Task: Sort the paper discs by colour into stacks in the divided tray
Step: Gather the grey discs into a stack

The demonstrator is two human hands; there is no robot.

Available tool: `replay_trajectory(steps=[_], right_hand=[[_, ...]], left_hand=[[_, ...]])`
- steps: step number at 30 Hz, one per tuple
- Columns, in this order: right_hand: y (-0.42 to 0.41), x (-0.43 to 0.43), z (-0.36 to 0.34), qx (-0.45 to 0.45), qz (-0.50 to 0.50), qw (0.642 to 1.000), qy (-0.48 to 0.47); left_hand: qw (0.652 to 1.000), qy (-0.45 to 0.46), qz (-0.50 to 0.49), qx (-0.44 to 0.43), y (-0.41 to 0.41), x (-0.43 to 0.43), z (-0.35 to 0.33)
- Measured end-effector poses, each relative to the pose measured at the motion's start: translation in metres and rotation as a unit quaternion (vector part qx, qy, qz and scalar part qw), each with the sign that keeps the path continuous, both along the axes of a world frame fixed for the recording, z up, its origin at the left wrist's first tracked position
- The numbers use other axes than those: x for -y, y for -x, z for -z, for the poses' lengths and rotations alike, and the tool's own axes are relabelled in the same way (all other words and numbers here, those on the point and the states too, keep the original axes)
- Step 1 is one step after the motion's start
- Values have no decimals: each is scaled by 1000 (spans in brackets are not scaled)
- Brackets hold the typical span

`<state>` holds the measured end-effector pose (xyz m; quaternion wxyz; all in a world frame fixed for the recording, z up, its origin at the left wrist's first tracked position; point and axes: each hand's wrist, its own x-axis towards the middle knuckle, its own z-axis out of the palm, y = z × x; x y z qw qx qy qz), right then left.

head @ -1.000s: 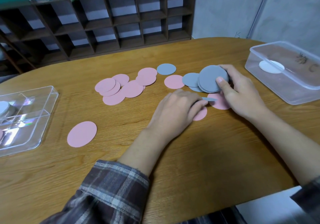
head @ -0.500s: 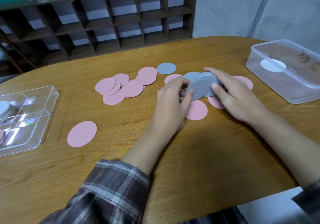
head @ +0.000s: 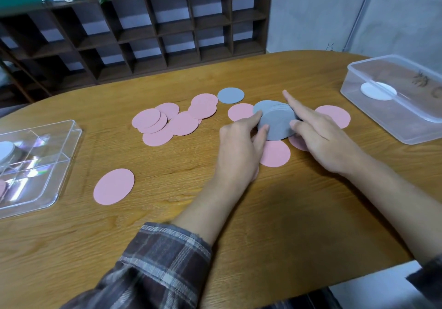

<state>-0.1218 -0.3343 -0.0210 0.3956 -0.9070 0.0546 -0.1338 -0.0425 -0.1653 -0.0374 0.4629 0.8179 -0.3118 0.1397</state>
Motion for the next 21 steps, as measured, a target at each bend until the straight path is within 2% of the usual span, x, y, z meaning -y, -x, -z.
replay_trajectory(steps=[5, 10, 14, 21], right_hand=[[-1, -1, 5, 1, -2, 996, 90], [-4, -1, 6, 21, 2, 992, 127], [-3, 4, 5, 41, 15, 993, 105], [-5, 20, 5, 101, 125, 985, 60]], left_hand=[[1000, 1, 0, -13, -4, 0, 0], [995, -90, -3, 39, -6, 0, -1], [986, -152, -6, 68, -2, -1, -8], [983, -157, 17, 90, -8, 6, -10]])
